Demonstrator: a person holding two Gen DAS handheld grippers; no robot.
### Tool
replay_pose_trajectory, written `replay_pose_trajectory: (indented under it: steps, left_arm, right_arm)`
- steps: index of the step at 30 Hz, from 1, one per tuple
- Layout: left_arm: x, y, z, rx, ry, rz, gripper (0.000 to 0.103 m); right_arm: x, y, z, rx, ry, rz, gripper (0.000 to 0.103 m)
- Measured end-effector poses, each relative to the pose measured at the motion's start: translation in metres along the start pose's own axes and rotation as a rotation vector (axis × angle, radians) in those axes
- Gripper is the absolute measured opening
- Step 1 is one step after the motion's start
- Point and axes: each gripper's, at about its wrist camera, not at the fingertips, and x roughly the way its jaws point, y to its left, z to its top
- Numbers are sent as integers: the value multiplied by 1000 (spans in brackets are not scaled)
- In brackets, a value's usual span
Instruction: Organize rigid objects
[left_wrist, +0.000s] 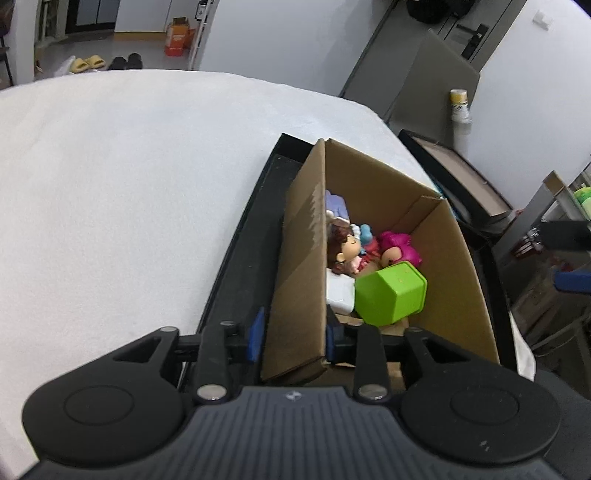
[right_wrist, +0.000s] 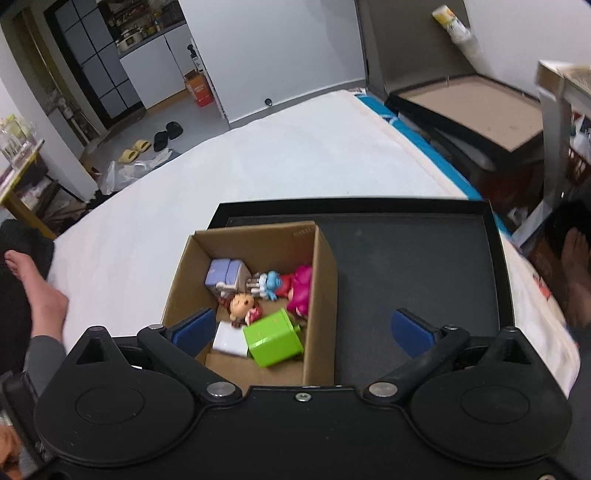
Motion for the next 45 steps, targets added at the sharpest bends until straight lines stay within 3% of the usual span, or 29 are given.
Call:
replay_pose_trajectory:
  steps: [11, 28, 42, 45]
  left_arm:
    - [-39, -29, 1, 81, -10, 30, 74]
    - [-116, -72, 2, 177, -93, 64, 86]
    - [-171, -101, -8, 218, -170, -1, 95]
    - [-182, -103, -8, 212, -190, 1, 102]
  right_arm:
    - [-33, -34, -20, 92, -59, 39, 103]
    - [-78, -68, -57, 237, -176, 105, 103]
    - [-127, -63, -75, 194, -257, 97, 103]
    - [-139, -59, -77, 172, -268, 72, 103]
